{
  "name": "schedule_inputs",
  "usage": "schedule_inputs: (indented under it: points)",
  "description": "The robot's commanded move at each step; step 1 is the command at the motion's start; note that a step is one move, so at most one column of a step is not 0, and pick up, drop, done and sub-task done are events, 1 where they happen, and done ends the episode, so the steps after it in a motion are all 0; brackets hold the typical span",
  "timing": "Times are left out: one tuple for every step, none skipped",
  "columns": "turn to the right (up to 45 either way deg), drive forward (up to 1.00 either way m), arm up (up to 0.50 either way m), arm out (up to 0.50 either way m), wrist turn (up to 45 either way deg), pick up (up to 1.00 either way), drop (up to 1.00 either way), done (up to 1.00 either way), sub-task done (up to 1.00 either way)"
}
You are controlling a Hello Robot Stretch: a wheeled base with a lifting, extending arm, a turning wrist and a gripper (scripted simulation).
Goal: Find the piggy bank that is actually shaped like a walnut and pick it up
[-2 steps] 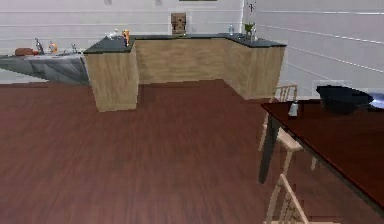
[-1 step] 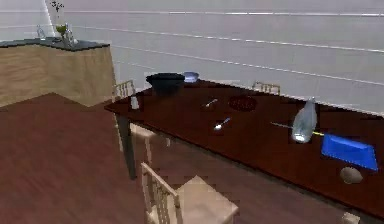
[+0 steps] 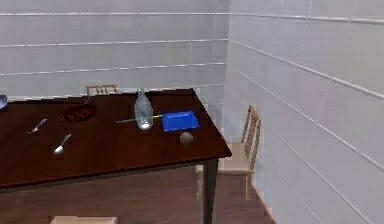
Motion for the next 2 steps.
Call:
schedule_inputs:
  points:
    - [24.0, 0.0, 0.0, 0.0, 0.0, 0.0, 0.0, 0.0, 0.0]
    - [0.0, 0.8, 0.0, 0.0, 0.0, 0.0, 0.0, 0.0, 0.0]
